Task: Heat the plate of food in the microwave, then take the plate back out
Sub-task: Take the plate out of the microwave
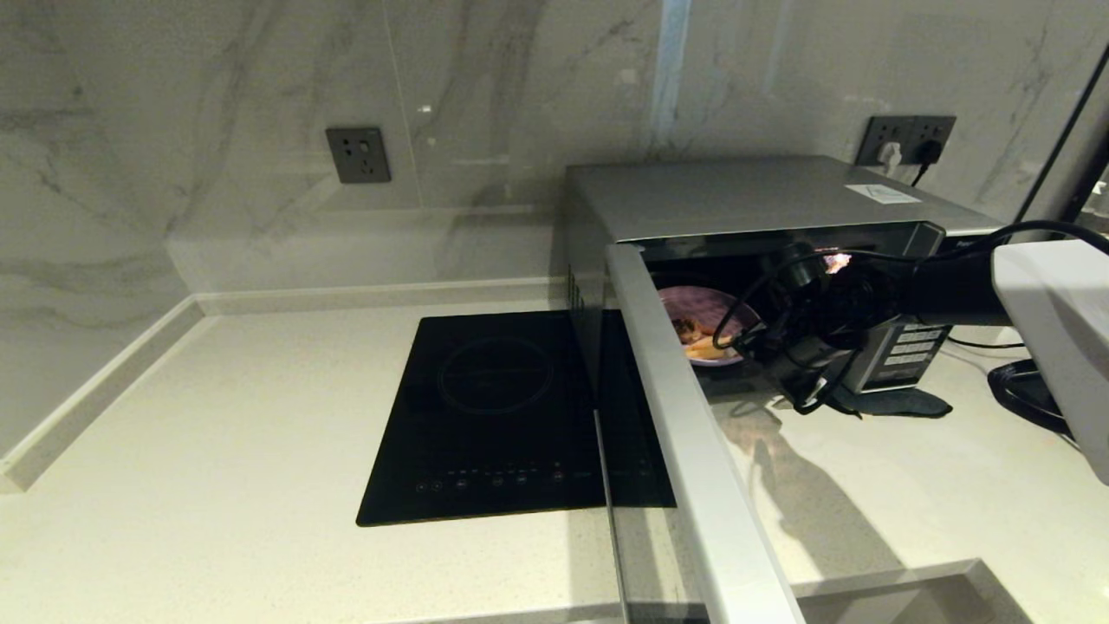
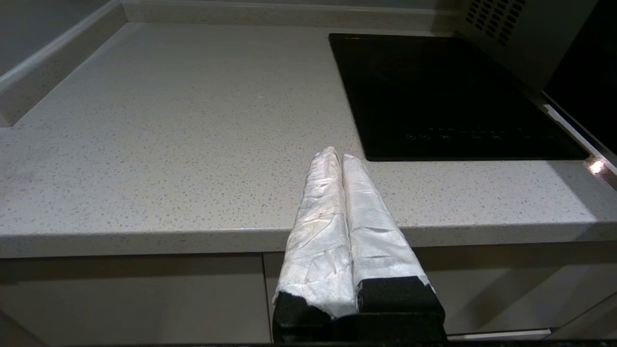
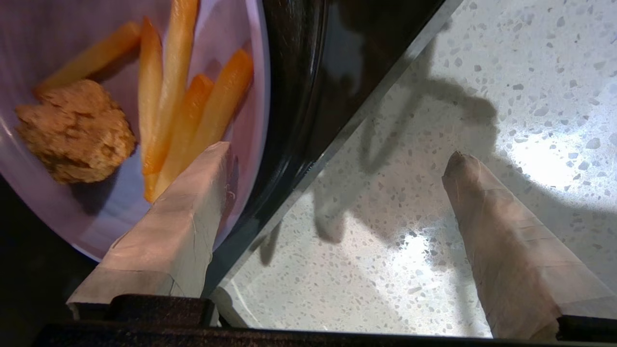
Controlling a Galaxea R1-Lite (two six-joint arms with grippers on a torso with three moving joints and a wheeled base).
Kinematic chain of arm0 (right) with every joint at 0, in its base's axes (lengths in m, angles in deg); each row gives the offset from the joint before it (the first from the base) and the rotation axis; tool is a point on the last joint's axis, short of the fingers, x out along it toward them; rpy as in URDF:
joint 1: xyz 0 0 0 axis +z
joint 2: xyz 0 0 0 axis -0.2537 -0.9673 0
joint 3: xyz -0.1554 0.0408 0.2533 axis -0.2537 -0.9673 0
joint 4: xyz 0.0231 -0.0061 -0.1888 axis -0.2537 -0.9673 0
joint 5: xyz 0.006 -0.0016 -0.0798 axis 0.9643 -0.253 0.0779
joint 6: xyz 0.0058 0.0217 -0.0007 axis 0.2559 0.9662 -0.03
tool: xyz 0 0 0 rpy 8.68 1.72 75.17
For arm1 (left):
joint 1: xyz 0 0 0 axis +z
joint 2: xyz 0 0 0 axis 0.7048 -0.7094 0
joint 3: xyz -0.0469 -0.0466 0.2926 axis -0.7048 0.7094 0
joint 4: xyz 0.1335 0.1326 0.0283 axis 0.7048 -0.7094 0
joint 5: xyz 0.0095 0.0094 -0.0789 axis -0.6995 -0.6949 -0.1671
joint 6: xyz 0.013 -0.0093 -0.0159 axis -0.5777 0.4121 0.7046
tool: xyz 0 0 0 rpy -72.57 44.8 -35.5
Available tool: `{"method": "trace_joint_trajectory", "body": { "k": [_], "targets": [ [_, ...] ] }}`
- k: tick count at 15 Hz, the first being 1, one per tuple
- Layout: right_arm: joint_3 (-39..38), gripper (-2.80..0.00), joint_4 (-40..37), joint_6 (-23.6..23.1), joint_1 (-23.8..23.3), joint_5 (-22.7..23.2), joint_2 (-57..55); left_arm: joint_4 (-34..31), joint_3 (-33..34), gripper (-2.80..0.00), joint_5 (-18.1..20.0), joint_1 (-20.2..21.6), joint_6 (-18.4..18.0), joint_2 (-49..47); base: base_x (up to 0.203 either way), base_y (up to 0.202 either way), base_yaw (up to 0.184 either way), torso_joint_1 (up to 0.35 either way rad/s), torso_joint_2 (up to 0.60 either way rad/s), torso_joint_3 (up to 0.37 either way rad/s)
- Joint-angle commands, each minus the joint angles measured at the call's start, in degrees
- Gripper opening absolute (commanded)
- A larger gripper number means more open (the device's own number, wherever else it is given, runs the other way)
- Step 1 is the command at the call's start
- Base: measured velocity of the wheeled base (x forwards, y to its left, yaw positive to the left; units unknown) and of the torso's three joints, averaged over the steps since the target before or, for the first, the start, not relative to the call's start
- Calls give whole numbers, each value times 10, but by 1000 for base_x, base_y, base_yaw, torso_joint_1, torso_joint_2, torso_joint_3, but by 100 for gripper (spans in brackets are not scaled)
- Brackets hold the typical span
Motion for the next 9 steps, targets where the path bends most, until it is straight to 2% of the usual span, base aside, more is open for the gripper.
{"method": "trace_joint_trajectory", "body": {
  "k": [1,9],
  "targets": [
    [-13,0,-2,4,3,-2,9,0,0,-280,0,0,0,-1,0,0,0,0,0,0],
    [-59,0,-2,8,2,-3,39,0,0,-280,0,0,0,-1,0,0,0,0,0,0]
  ]
}}
